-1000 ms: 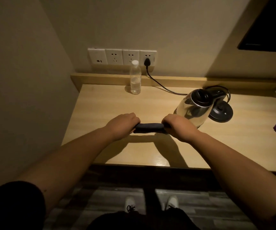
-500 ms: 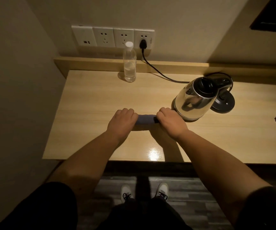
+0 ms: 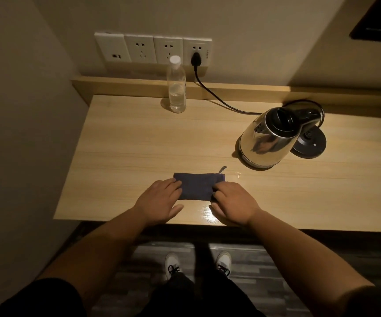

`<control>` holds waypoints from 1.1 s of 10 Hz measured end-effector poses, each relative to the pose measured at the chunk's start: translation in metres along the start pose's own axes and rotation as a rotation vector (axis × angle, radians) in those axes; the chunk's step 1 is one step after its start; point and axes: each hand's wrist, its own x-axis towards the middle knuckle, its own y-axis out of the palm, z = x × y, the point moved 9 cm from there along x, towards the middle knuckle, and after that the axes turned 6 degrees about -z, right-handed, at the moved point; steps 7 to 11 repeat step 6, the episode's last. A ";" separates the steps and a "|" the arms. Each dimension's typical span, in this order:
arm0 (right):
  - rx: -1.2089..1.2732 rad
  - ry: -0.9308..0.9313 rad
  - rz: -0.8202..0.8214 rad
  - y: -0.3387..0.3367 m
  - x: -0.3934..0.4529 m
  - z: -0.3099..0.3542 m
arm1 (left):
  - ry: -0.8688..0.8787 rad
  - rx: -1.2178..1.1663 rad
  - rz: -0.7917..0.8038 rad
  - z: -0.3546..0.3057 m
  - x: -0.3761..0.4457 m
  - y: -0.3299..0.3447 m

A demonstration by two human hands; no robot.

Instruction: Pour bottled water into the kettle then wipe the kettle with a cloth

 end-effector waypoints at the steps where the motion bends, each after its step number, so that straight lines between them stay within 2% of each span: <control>1: -0.001 0.035 0.002 0.004 -0.005 0.001 | -0.028 0.031 0.064 -0.002 -0.013 0.009; 3: -0.024 0.041 0.007 0.008 -0.014 0.004 | -0.084 0.003 0.121 -0.008 -0.030 0.020; 4: -0.063 0.062 0.072 0.016 -0.019 0.004 | -0.077 -0.003 0.146 -0.008 -0.028 0.020; 5: -0.065 0.084 0.067 0.008 -0.023 0.008 | -0.068 -0.017 0.142 -0.002 -0.025 0.008; 6: 0.000 0.120 0.000 -0.011 -0.010 0.009 | -0.120 -0.079 0.062 0.006 -0.016 -0.016; 11: 0.000 0.120 0.000 -0.011 -0.010 0.009 | -0.120 -0.079 0.062 0.006 -0.016 -0.016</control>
